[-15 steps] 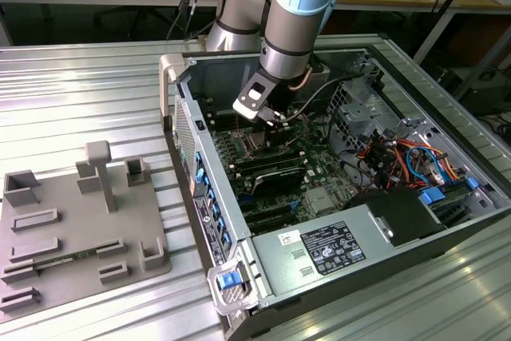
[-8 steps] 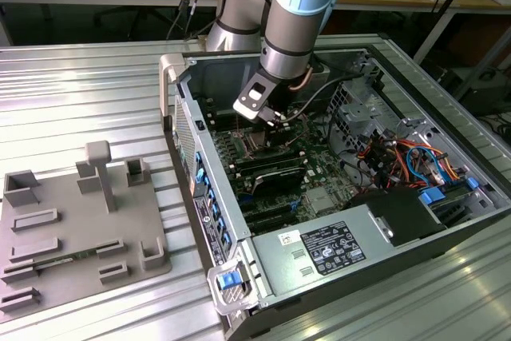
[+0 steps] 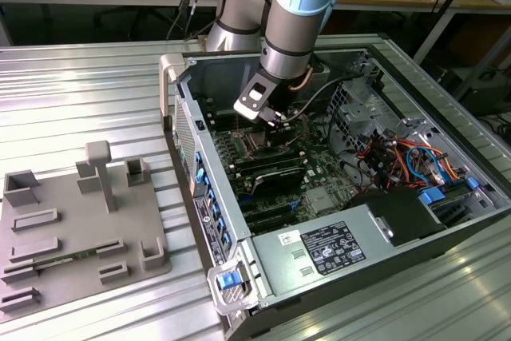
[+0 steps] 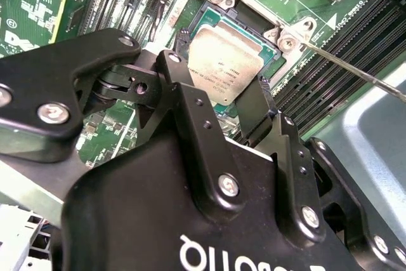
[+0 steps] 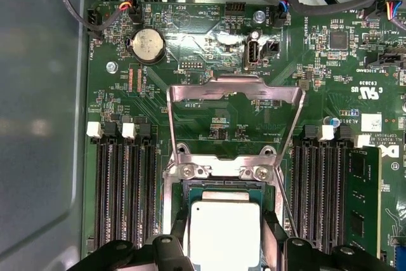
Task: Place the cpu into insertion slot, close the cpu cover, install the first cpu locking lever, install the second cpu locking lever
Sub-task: 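Place the cpu into insertion slot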
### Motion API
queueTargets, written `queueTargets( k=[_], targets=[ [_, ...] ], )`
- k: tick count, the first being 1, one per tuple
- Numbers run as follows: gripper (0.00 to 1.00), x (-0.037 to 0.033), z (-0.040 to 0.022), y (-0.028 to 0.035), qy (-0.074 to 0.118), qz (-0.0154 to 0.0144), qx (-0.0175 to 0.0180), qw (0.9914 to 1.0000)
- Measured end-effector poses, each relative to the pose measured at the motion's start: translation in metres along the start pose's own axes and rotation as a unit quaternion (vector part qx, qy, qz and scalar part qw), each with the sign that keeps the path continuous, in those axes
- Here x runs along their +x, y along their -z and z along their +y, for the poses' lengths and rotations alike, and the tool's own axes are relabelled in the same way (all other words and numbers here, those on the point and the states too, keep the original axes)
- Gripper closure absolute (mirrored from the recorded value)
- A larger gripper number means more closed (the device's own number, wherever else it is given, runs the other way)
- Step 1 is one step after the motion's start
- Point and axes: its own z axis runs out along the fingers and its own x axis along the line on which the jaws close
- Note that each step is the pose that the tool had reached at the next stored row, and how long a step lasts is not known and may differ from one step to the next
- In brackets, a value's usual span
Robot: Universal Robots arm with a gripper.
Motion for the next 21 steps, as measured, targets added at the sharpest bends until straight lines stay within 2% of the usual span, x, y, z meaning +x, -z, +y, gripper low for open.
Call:
queueTargets(
  k=[14,21],
  targets=[
    [0.45,0.0,0.001,-0.0017,0.0,0.0,0.0004,1.0],
    [0.45,0.0001,0.001,-0.0045,0.0,-0.0001,0.0018,1.0]
  ],
)
